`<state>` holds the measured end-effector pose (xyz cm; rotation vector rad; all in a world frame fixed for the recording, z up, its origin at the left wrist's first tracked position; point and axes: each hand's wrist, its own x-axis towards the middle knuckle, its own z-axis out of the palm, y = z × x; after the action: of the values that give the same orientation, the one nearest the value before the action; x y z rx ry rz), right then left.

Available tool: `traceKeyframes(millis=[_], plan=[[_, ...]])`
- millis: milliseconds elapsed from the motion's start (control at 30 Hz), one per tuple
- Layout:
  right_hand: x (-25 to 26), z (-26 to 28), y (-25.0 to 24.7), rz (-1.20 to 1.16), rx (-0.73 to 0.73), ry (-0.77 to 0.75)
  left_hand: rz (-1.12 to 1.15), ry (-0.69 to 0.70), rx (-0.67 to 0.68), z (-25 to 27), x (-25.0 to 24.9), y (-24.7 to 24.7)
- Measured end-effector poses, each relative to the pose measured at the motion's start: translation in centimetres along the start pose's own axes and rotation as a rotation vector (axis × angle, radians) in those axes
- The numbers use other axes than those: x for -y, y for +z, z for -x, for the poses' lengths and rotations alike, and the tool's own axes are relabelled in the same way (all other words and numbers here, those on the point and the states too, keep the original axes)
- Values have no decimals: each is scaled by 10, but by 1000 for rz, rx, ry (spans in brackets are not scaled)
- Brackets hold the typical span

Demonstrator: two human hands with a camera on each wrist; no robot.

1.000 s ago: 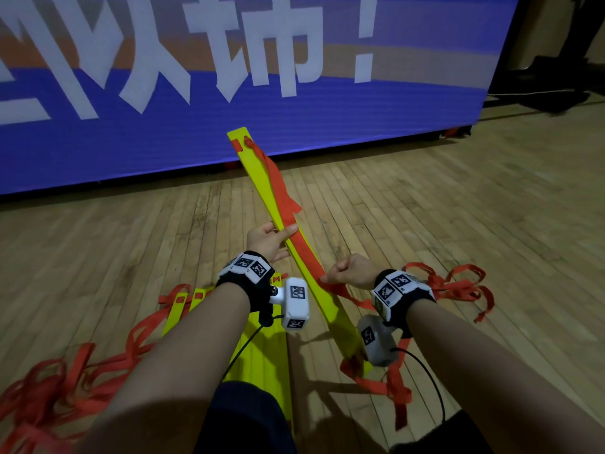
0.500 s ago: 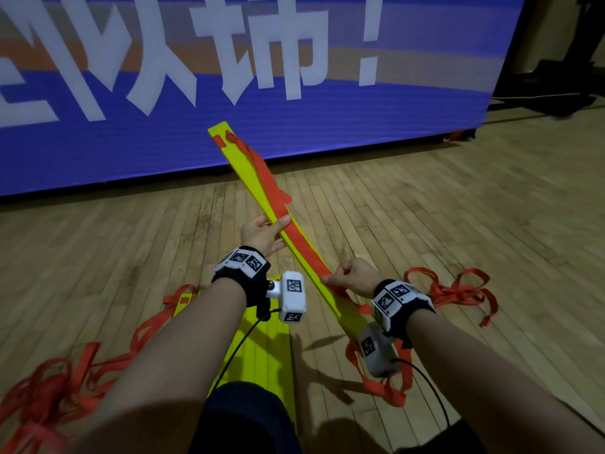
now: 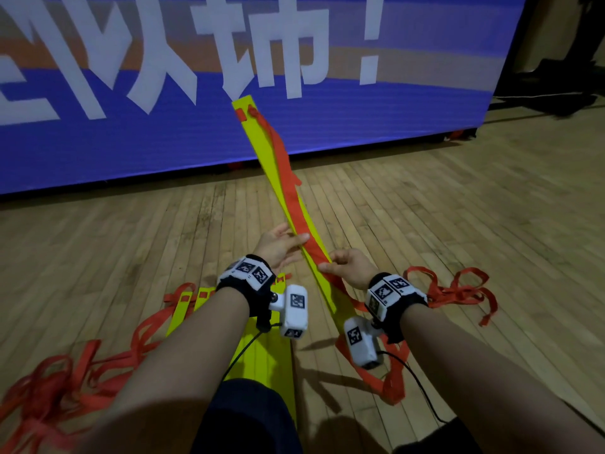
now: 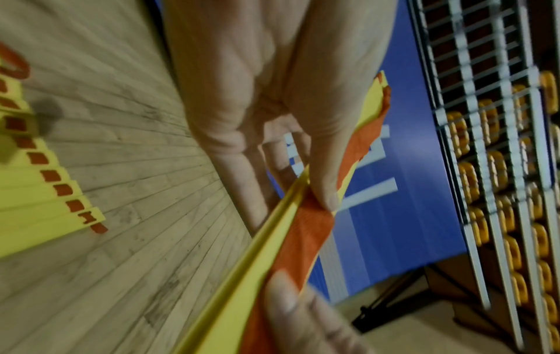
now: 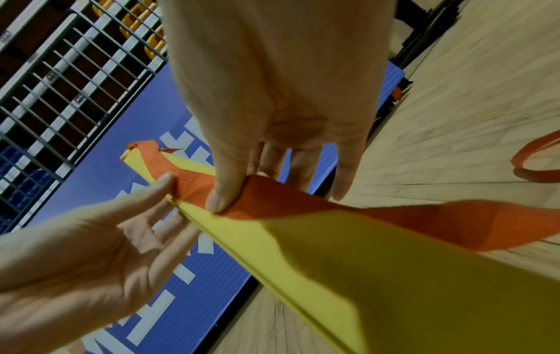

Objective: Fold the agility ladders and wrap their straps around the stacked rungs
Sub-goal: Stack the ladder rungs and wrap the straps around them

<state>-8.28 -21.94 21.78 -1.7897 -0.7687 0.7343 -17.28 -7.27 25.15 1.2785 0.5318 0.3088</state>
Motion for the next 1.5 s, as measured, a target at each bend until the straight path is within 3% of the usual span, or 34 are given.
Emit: traceKeyframes(millis=[67,200,400,667,800,1033,1167,1300,1500], plan=[[0,-1,1,-62,-33,-13,-83,-46,17,2,8,4],[2,-2,2,-111,-75,-18,-72,-57,-109,-1,16,10],[-4,4,-6,-121,-71,72,-93,-2,-146,-2,3,5],[-7,3,-10,-37,-164,60,-64,111,-214,-7,-8,-8],[-3,7,-9,78,-75,139,-97,114,-236,-9,-6,-14],[-5,3,-6,208,-42,236,-32,114,-212,-9,-9,-17],[2,8,-7,188,72,241,0,109,-214,-9,-11,-19],[3,9,1,129,44,182,80,70,-203,-8,-5,-18],[0,8,5,39,-4,142,-50,-34,-127,2,14,-8]])
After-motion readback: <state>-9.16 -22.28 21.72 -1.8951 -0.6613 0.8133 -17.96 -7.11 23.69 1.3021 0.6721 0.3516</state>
